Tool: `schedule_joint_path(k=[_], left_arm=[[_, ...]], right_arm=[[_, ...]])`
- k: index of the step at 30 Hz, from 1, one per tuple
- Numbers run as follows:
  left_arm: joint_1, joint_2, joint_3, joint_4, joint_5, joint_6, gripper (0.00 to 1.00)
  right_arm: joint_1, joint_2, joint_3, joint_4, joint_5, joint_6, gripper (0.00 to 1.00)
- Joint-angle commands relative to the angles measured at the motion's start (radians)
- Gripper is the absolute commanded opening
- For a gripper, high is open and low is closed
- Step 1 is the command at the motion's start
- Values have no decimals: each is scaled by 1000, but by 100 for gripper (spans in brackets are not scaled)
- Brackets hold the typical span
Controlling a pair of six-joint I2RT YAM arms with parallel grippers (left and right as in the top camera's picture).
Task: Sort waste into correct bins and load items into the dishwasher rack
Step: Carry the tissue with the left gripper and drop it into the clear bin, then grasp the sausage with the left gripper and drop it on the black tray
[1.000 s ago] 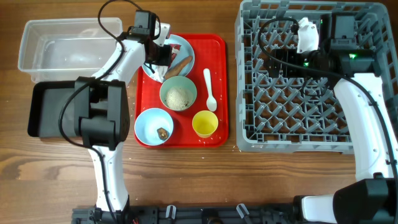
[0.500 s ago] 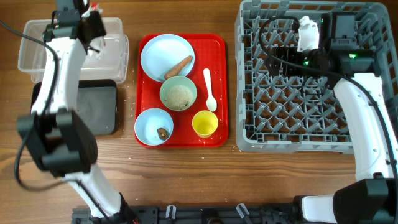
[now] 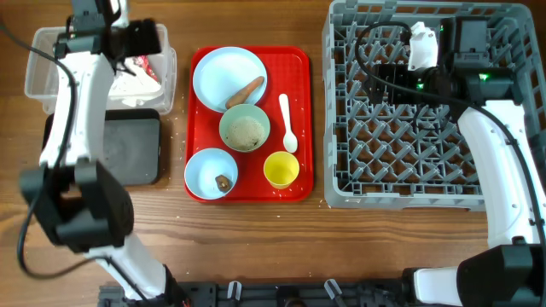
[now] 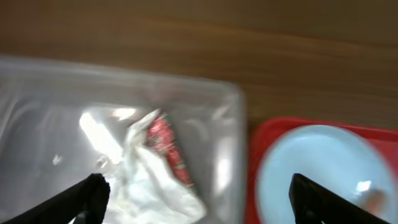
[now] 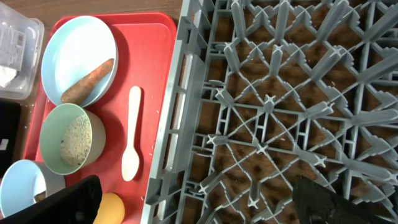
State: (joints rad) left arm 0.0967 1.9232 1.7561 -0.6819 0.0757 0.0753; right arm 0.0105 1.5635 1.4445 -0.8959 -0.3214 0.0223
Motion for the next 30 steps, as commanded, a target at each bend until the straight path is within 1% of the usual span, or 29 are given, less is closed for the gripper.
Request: schedule_joint_path(k=[1, 4, 8, 10, 18, 22, 23, 24, 26, 27, 28, 30], left_arm=[[-137, -20, 20, -66, 201, 213, 94], [-251, 78, 15, -74, 192, 290, 96], [-330, 191, 15, -43, 104, 304, 95], [-341, 228, 15, -38, 95, 311, 92], [-348, 354, 15, -37, 94, 338, 90], [-346, 397, 15, -26, 57, 337, 83], [-346, 406, 15, -25, 56, 337, 78], [-346, 412, 15, -25, 57, 337, 70], [-346, 420, 15, -29, 57, 336, 30], [-346, 420, 15, -30, 57, 333, 7], [-346, 418, 16, -24, 54, 298, 4], [-341, 395, 34, -5, 25, 193, 4]], right_arm=[[3, 10, 17, 8, -17, 8, 100], [3, 10, 17, 2, -17, 7, 100], [3, 10, 17, -11, -17, 8, 100], [3, 10, 17, -14, -17, 7, 100], [3, 10, 17, -16, -17, 7, 100], [3, 10, 17, -26, -16, 7, 100], [3, 10, 17, -26, -16, 7, 100], [3, 10, 17, -26, -16, 7, 100], [3, 10, 17, -26, -16, 7, 100], [3, 10, 17, -26, -16, 7, 100], [3, 10, 17, -26, -16, 7, 100], [3, 10, 17, -25, -17, 7, 100]])
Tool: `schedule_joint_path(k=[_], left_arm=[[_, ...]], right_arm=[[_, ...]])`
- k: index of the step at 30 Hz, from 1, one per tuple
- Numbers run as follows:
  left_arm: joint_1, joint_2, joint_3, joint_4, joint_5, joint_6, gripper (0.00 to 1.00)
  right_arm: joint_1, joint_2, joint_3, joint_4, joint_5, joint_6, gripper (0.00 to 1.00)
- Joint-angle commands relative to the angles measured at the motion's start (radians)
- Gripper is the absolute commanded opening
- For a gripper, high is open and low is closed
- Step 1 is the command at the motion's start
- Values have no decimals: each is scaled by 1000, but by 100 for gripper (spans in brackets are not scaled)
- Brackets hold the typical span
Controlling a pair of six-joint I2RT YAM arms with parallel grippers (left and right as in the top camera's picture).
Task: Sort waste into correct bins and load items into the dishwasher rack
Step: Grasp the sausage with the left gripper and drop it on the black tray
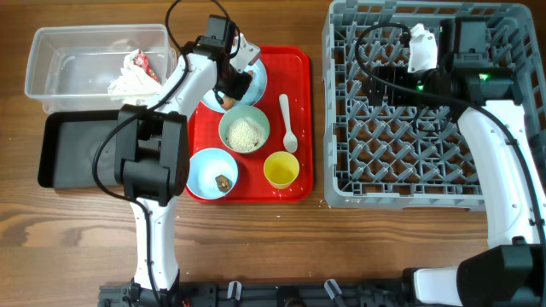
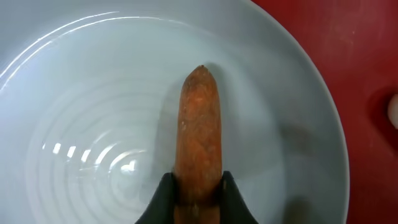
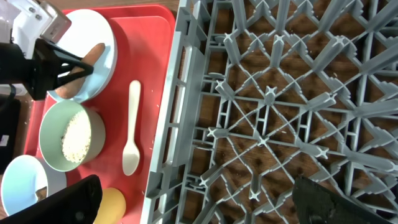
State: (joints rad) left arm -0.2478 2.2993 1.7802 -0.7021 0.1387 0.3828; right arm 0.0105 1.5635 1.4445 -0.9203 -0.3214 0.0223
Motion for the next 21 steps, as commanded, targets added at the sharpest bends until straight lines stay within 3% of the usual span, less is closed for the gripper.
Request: schedule_joint_path(k=[1, 6, 9, 13, 15, 17, 19, 21], left_arm=[[8, -8, 33, 17, -43, -158, 4], [45, -190, 167, -129, -79, -404, 4], [106, -350, 179, -384, -184, -651, 4], [247, -460, 176, -692, -295, -813, 4], [320, -455, 149, -703, -346, -927, 4], [425, -454, 31, -646, -346, -1187, 4], [485, -454, -110, -567, -346, -1366, 4], [518, -454, -244, -459, -346, -1440, 4]], right_arm=[[3, 10, 17, 0, -17, 7, 100], [3, 10, 17, 0, -17, 7, 100], [3, 10, 17, 0, -17, 7, 100], [3, 10, 17, 3, -17, 8, 100], [3, 10, 17, 12, -17, 8, 100], [3, 10, 17, 16, -17, 8, 100], [3, 10, 17, 14, -17, 8, 100], [3, 10, 17, 16, -17, 16, 100]])
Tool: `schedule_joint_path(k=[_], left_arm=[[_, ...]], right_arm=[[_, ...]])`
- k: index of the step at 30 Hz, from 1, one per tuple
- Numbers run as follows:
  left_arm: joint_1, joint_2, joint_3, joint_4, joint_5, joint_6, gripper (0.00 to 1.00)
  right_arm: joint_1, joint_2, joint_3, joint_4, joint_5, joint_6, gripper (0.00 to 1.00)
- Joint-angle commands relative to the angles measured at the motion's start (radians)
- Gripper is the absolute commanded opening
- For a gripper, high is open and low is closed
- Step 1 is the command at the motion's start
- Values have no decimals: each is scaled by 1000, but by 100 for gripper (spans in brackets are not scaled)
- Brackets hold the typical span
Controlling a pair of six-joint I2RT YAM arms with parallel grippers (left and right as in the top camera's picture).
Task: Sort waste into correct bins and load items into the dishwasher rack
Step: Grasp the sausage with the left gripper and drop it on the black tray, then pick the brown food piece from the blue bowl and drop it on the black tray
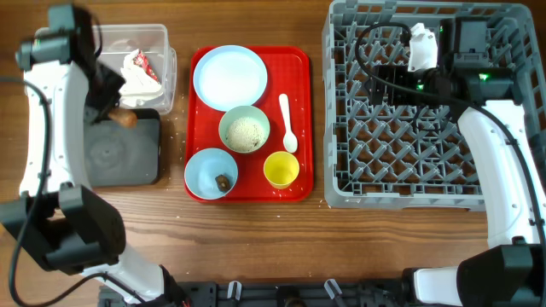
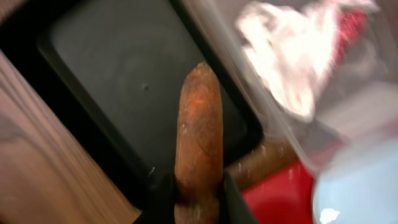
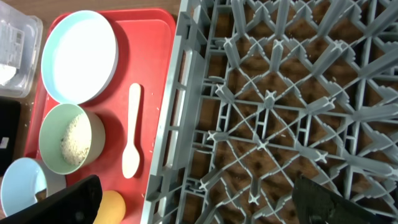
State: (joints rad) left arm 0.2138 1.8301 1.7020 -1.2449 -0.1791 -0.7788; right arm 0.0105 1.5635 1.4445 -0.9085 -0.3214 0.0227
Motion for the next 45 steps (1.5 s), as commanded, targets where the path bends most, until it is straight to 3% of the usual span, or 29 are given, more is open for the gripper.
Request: schedule_joint_path(k=[1, 5, 6, 9, 10, 18, 21, 25, 28, 30, 34, 37, 45], left_arm=[[68, 16, -241, 156, -27, -281, 4], [79, 16, -475, 404, -27, -280, 9], [79, 16, -504, 429, -27, -280, 16], [79, 16, -526, 450, -33, -272, 54], [79, 15, -524, 454, -35, -266, 57], [46, -109, -295, 349, 260, 303, 77], [-27, -166, -290, 345, 311, 404, 77], [-257, -164, -289, 377, 360, 520, 74], [-437, -142, -289, 419, 269, 541, 77], [-541, -137, -289, 365, 208, 540, 72], [-616, -142, -290, 152, 257, 438, 59], [-671, -142, -335, 72, 225, 358, 58], [-687, -142, -657, 380, 222, 329, 55]], right_arm=[[3, 10, 17, 4, -17, 14, 100], [3, 10, 17, 4, -17, 32, 100], [3, 10, 17, 6, -17, 32, 100], [3, 10, 17, 7, -16, 30, 100], [3, 10, 17, 8, -16, 30, 100], [3, 10, 17, 9, -17, 31, 100], [3, 10, 17, 8, -17, 32, 100], [3, 10, 17, 16, -20, 33, 100], [3, 10, 17, 14, -21, 34, 100], [3, 10, 17, 2, -21, 34, 100], [3, 10, 17, -8, -20, 33, 99], [3, 10, 17, -8, -20, 32, 100], [3, 10, 17, -8, -20, 33, 100]])
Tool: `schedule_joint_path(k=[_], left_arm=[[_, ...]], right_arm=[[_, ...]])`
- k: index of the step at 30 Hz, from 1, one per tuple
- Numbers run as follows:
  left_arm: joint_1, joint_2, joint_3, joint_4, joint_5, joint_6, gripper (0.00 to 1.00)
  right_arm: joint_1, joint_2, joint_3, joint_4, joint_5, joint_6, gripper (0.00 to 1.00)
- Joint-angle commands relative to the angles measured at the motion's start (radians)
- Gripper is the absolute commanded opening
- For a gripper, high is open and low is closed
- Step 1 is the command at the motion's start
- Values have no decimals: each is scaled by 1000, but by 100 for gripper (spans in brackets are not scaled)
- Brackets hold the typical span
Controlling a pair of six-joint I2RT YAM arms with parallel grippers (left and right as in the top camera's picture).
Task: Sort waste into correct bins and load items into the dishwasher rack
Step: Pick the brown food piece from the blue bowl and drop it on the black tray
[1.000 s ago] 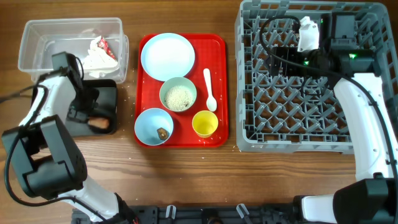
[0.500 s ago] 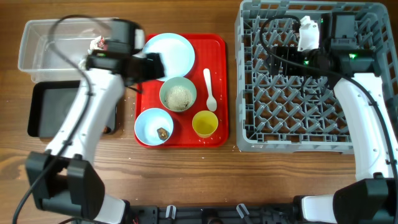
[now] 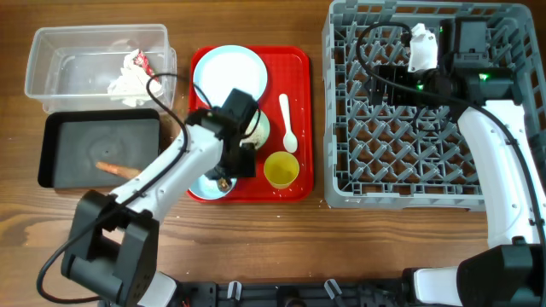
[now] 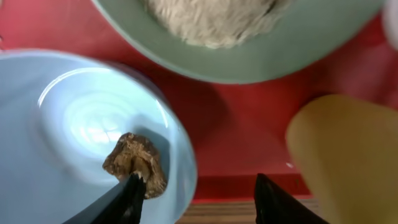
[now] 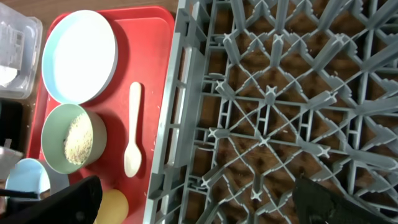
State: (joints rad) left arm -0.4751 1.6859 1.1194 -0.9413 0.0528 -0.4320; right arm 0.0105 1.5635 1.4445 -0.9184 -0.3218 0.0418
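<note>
My left gripper (image 4: 199, 186) is open, low over the small blue bowl (image 4: 74, 118) at the front of the red tray (image 3: 299, 60). Its left finger is right beside a brown food scrap (image 4: 137, 163) in that bowl. A carrot (image 3: 117, 169) lies in the black bin (image 3: 77, 128). Also on the tray are a green bowl of grains (image 4: 249, 56), a yellow cup (image 3: 281, 170), a white spoon (image 3: 287, 124) and a bare light blue plate (image 3: 229, 77). My right gripper (image 5: 196, 202) hangs open over the grey dishwasher rack (image 3: 426, 111), which holds no dishes.
A clear plastic bin (image 3: 51, 60) with crumpled white and red wrappers (image 3: 128, 72) stands at the back left, behind the black bin. The rack fills the right side. Crumbs dot the wood around the tray.
The carrot has left my left gripper and lies in the black bin. That gripper is now open at the small blue bowl on the tray. The right arm has not moved.
My left gripper was open above the clear bin while the carrot lay on the blue plate. Then it was shut on the carrot on the plate, then held it over the black bin. Now the carrot rests in that bin and the gripper is at the blue bowl.
</note>
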Motion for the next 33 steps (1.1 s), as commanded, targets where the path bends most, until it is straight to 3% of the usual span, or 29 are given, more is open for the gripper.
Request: schedule_joint_path(k=[1, 5, 7, 11, 15, 21, 27, 30, 33], left_arm=[[2, 3, -90, 107, -10, -18, 53], [-1, 3, -143, 200, -10, -19, 28], [-1, 3, -167, 205, -10, -22, 5], [10, -19, -122, 136, 11, -22, 4], [92, -63, 65, -47, 100, 7, 4], [398, -92, 219, -156, 292, 201, 4], [785, -49, 217, -140, 626, 468, 4], [1012, 61, 213, -141, 909, 615, 4], [1132, 200, 212, -153, 1192, 635, 4]], right_arm=[[3, 10, 17, 2, -20, 14, 100], [3, 10, 17, 0, -20, 14, 100], [3, 10, 17, -3, -20, 14, 100], [3, 10, 17, -3, -20, 14, 100], [3, 10, 17, -2, -20, 14, 100], [3, 10, 17, 3, -20, 26, 100], [3, 10, 17, 1, -28, 40, 99], [3, 10, 17, 0, -28, 40, 100], [3, 10, 17, -3, -27, 40, 100]])
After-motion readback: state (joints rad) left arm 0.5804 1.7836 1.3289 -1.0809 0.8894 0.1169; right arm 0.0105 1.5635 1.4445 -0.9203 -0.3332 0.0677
